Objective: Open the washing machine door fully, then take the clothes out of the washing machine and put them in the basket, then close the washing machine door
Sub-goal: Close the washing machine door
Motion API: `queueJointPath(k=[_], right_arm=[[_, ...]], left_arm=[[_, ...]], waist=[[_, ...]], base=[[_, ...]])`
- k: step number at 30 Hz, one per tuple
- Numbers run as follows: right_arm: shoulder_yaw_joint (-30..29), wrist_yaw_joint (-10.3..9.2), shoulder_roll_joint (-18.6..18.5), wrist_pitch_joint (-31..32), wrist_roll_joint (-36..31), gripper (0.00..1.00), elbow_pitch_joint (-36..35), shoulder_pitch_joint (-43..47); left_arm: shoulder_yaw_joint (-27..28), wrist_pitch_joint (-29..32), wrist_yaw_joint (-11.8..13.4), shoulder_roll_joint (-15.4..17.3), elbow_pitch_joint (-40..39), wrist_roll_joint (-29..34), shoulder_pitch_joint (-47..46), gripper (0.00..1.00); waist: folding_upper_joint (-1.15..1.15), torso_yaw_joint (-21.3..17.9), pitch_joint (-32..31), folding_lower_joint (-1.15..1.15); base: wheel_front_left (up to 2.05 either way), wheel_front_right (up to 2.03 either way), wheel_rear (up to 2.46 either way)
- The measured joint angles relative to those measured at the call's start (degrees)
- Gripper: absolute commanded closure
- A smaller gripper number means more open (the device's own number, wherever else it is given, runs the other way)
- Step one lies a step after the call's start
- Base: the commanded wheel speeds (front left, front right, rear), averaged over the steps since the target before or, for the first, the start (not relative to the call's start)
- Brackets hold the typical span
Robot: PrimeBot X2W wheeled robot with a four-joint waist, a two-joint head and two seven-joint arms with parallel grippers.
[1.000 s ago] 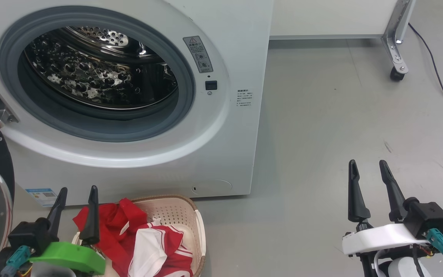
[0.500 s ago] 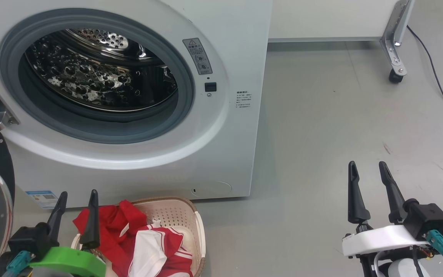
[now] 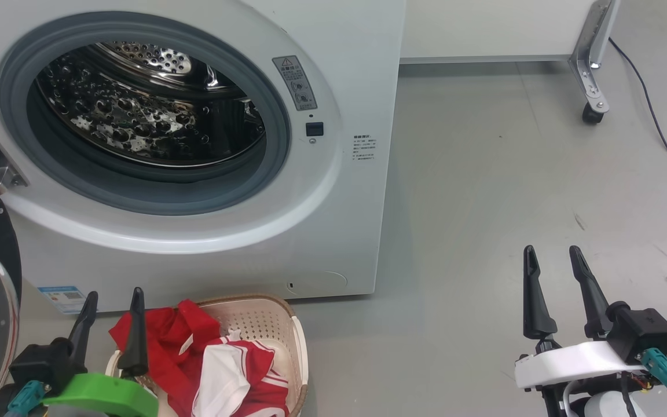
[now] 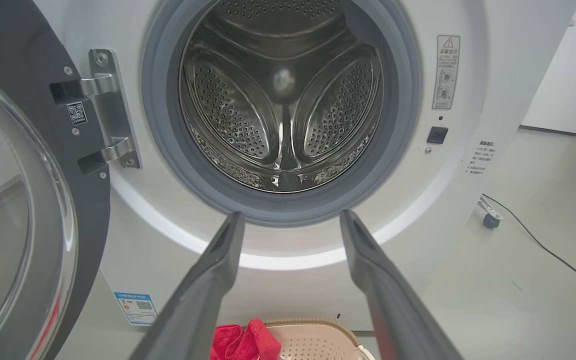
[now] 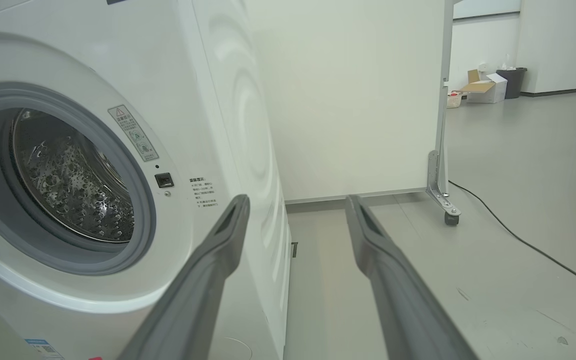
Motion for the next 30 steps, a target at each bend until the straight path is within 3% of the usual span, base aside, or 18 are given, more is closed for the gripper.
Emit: queueJointPath(k=[30], right_arm=[[-0.14, 0.99, 0.49, 0.0, -0.36, 0.0, 0.55, 0.09]], left_arm=[[1.16, 0.0, -0.43, 0.03, -0.92, 3.46, 0.23, 0.0]], waist=[[0.0, -0.49, 0.22, 0.0]], base=[[-0.99, 0.99, 0.0]])
